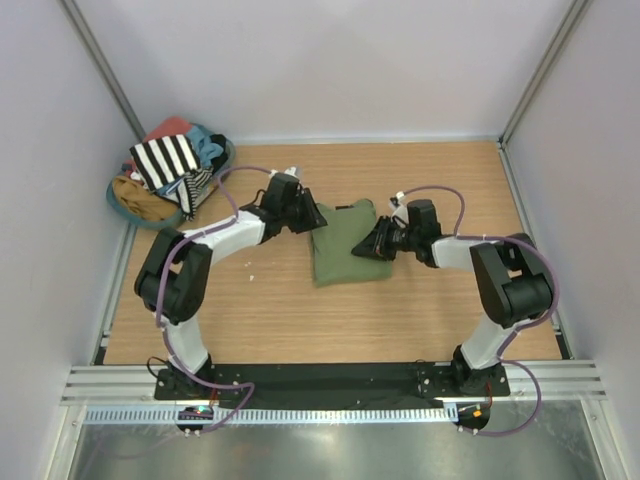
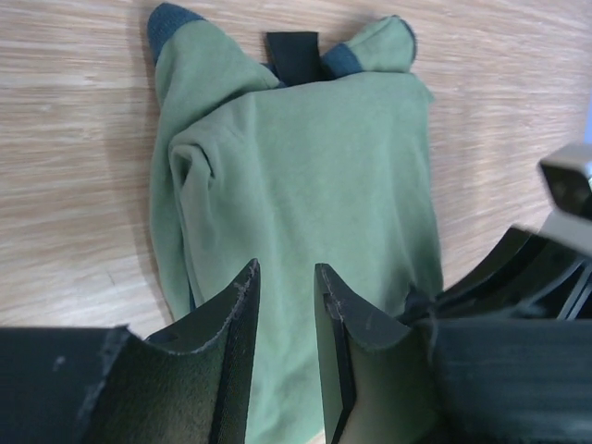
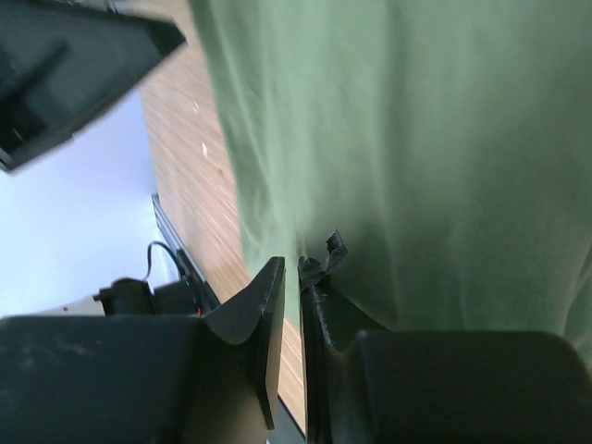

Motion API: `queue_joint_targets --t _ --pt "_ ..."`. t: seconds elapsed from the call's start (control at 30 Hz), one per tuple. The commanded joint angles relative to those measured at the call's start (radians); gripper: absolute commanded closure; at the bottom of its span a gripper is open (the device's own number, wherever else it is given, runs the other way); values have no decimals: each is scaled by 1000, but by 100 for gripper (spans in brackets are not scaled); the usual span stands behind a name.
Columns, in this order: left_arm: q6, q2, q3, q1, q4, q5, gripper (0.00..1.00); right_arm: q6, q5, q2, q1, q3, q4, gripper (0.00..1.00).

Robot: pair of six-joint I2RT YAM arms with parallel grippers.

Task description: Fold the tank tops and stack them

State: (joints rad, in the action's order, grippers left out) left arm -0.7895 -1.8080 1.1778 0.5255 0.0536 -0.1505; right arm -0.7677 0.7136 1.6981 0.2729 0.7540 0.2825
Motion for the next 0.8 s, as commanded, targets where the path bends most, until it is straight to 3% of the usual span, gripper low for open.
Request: queue_joint_targets --t 0.0,0.17,0.3,0.4,0.47,0.53,0.77 --pt "-17 -54 60 -7 -38 -38 69 -19 61 29 15 -42 125 81" --pt "-14 -169 123 -35 -8 -18 71 -22 38 83 14 -94 136 82" --pt "25 -165 155 -79 75 60 72 59 -55 3 14 -94 -33 78" --pt "70 -99 134 -81 106 126 65 142 -144 -78 14 -70 -188 64" --pt "82 -64 106 -81 107 127 58 188 -219 -162 14 -36 -276 44" --pt "87 -10 74 -79 109 131 50 227 -281 -228 15 11 -362 34" --pt "87 134 -20 -75 124 112 48 329 -557 -244 15 195 -600 29"
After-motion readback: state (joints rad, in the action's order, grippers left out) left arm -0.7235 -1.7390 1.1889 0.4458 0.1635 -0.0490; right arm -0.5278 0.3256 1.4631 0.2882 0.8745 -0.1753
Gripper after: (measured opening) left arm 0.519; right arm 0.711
